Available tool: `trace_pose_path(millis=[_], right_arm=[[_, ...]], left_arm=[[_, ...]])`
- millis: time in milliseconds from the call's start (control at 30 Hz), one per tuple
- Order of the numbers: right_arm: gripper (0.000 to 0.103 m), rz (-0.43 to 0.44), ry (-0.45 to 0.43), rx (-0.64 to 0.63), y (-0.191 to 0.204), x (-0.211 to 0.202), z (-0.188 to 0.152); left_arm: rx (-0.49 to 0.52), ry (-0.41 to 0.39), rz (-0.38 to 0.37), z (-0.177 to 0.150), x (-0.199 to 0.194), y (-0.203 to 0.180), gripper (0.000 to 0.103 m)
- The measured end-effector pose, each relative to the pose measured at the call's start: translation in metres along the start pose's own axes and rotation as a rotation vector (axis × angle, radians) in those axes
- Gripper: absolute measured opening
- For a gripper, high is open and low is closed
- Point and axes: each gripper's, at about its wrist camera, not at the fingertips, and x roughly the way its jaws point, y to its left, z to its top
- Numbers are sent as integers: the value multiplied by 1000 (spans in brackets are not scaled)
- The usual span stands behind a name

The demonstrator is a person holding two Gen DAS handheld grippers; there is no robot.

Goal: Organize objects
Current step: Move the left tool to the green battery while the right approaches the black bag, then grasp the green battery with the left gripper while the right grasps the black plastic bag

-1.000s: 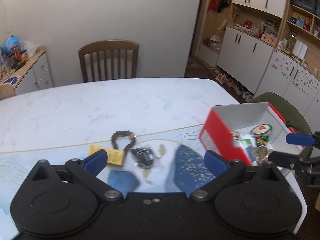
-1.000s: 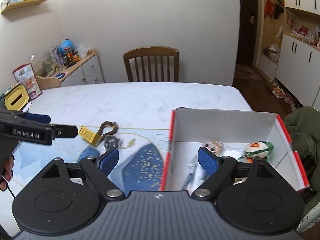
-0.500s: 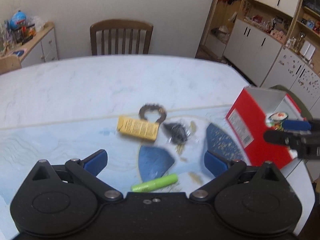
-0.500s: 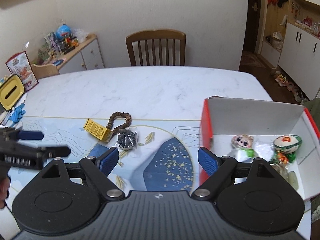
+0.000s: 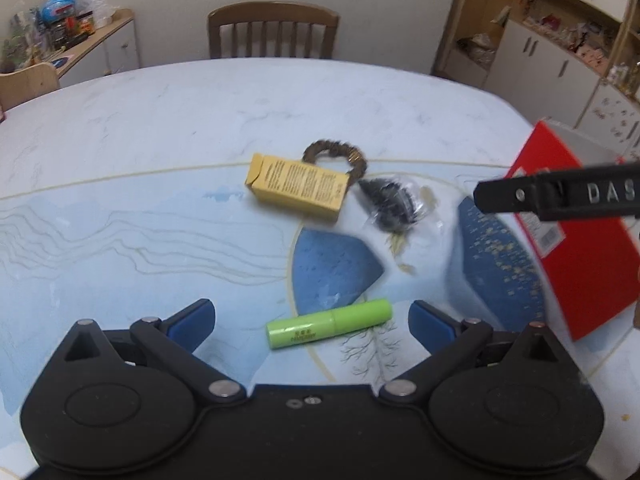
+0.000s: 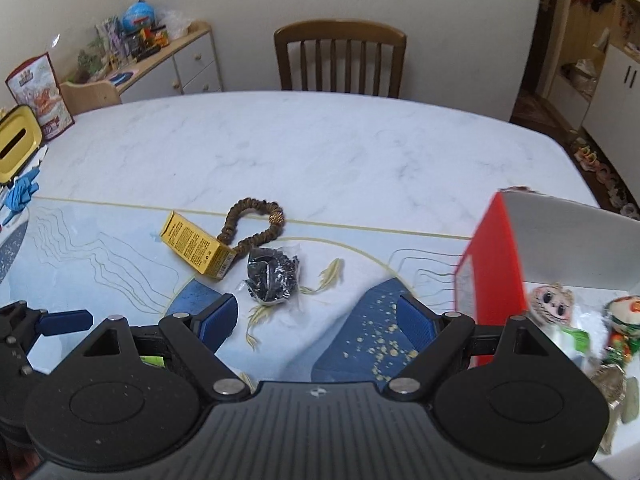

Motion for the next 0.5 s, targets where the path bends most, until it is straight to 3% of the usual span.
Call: trace_pose_path(millis=[500], right_arm=[[87,53,85,-62,9,60,14]], left_arm=[[-77,26,95,-7,21,-25,102]])
